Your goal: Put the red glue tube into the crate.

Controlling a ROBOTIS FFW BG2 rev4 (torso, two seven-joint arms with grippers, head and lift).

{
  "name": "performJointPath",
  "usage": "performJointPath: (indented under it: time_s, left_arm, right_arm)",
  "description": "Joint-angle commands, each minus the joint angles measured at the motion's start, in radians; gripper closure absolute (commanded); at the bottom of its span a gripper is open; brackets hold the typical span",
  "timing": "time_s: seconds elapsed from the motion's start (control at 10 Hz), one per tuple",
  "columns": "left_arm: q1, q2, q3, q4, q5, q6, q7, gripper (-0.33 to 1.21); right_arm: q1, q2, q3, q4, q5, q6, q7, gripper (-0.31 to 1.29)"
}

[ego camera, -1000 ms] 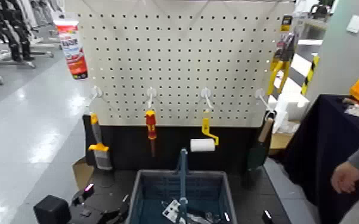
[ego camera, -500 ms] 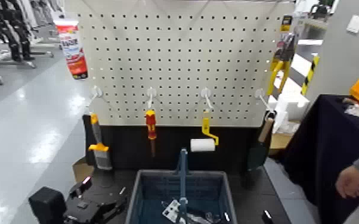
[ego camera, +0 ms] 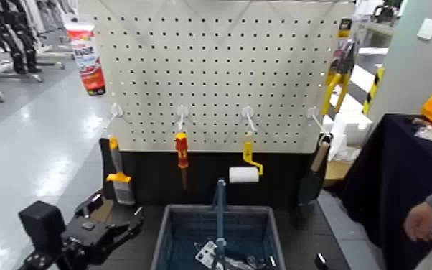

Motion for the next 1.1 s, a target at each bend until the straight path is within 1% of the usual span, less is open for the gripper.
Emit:
performJointPath:
  time_s: [0.1, 0.2, 0.4, 0.5, 0.6, 0.7, 0.8, 0.9, 1.1]
  left_arm:
    - [-0.053, 0.031, 0.031, -0.019, 0.002, 0.067, -0.052, 0.11]
    - [-0.071, 0.032, 0.047, -0.021, 0.004, 0.078, -0.069, 0.12]
    - [-0.124, 0.049, 0.096, -0.015, 0.027, 0.114, -0.125, 0.12]
    - [-0.144, 0.057, 0.116, -0.015, 0.041, 0.122, -0.133, 0.12]
    - [-0.185, 0.080, 0.129, -0.002, 0.056, 0.142, -0.154, 0.12]
    - [-0.222, 0.113, 0.129, -0.002, 0.056, 0.179, -0.185, 0.12]
    - [-0.251, 0.133, 0.136, 0.002, 0.059, 0.208, -0.217, 0.12]
    - [-0.277, 0.138, 0.143, 0.016, 0.070, 0.223, -0.245, 0.12]
    - [-0.325, 0.161, 0.146, 0.030, 0.076, 0.237, -0.277, 0.12]
  right_arm:
    - [-0.005, 0.000, 0.003, 0.000, 0.000, 0.007, 0.000, 0.12]
    - [-0.005, 0.000, 0.002, 0.000, -0.002, 0.010, 0.000, 0.12]
    - [-0.011, 0.000, 0.003, 0.002, -0.005, 0.016, 0.002, 0.12]
    - [-0.015, 0.003, 0.003, 0.003, -0.008, 0.019, 0.006, 0.12]
    - [-0.018, 0.005, 0.002, 0.005, -0.009, 0.027, 0.015, 0.12]
    - [-0.023, 0.005, 0.000, 0.005, -0.014, 0.041, 0.028, 0.12]
    - [-0.028, 0.002, 0.005, 0.005, -0.020, 0.047, 0.028, 0.12]
    - [-0.029, 0.003, 0.005, 0.006, -0.023, 0.047, 0.031, 0.12]
    - [-0.038, 0.012, -0.003, 0.017, -0.025, 0.047, 0.057, 0.12]
